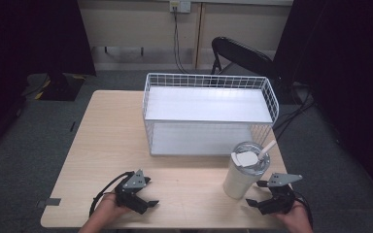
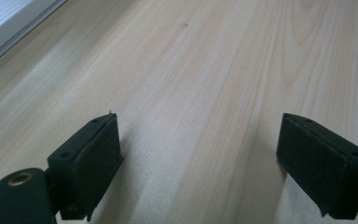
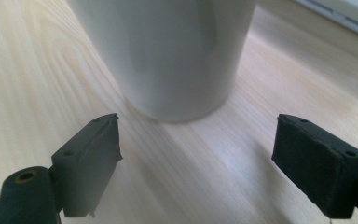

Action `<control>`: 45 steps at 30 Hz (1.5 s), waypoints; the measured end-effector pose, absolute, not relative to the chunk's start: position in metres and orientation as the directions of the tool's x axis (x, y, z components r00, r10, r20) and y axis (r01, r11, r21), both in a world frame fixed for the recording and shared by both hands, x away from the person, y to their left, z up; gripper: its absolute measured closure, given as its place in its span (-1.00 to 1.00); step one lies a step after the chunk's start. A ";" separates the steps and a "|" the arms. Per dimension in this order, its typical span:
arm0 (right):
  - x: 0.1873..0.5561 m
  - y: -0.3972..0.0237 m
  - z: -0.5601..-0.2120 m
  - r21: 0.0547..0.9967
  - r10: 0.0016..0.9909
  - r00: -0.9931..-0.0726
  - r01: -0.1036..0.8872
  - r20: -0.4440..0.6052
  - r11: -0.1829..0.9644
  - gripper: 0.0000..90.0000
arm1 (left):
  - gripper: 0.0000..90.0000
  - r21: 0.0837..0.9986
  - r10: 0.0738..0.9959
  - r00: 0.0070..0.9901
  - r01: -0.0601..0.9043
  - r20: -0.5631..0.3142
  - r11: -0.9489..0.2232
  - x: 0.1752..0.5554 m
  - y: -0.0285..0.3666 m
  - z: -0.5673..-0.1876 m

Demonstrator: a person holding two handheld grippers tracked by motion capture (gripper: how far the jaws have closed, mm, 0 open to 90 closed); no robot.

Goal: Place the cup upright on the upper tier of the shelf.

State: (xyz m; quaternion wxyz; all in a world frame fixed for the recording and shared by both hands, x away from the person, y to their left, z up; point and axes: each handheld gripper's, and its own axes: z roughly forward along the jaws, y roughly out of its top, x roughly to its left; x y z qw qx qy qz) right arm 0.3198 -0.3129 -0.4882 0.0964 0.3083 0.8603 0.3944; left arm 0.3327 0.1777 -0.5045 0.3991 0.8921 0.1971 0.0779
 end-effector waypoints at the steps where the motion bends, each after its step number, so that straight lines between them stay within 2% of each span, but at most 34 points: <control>1: 0.320 -0.312 -0.485 0.749 0.604 -0.792 0.454 0.090 0.483 -0.68 | -0.71 0.743 0.414 0.910 0.290 -0.018 -0.604 0.333 0.178 -0.504; 12: 0.319 -0.306 -0.472 0.780 0.574 -0.814 0.418 0.092 0.467 -0.68 | -0.71 0.743 0.414 0.910 0.290 -0.019 -0.604 0.333 0.178 -0.504; 35: 0.324 -0.295 -0.450 0.880 0.574 -0.812 0.348 0.110 0.323 -0.71 | -0.71 0.743 0.414 0.910 0.290 -0.019 -0.603 0.333 0.178 -0.505; 45: 0.327 -0.288 -0.446 0.912 0.578 -0.810 0.304 0.096 0.274 -0.81 | -0.71 0.743 0.414 0.910 0.290 -0.019 -0.603 0.333 0.178 -0.504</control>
